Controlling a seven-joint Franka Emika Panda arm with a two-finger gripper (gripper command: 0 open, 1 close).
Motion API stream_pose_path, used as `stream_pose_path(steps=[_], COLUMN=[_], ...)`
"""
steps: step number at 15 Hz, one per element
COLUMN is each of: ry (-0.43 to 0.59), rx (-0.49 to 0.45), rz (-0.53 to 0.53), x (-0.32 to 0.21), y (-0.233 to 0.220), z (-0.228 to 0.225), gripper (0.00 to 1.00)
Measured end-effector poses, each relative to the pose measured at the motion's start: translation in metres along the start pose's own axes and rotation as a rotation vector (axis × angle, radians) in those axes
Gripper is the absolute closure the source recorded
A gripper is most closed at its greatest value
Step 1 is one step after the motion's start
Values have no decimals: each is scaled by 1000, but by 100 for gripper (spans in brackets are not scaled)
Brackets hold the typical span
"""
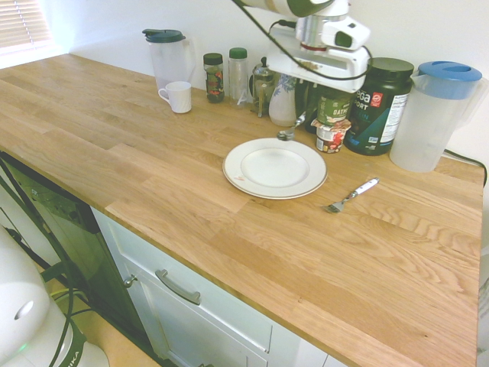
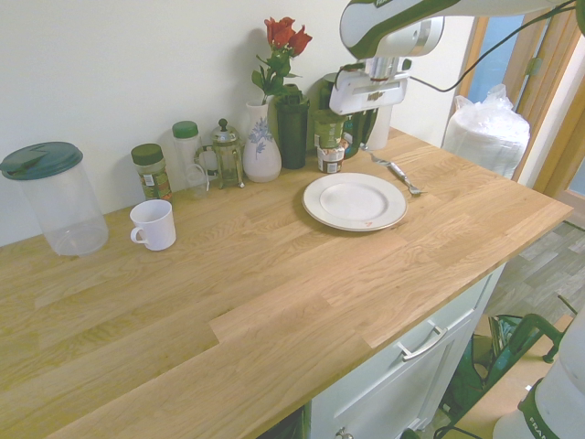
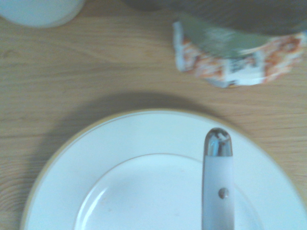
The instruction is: Put the spoon into the plate
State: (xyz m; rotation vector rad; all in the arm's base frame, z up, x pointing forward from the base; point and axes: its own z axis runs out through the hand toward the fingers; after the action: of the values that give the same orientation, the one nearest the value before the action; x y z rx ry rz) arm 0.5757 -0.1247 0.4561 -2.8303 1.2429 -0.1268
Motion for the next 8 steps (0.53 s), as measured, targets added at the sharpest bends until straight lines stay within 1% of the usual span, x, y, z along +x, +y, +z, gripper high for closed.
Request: stream_pose_path(steps=[4,8], ry=[10,31], rx=[-24,-74], rz=[-52,-81], x=[-32,-53], y=[-3,2], z=[48,78], gripper=[100,100])
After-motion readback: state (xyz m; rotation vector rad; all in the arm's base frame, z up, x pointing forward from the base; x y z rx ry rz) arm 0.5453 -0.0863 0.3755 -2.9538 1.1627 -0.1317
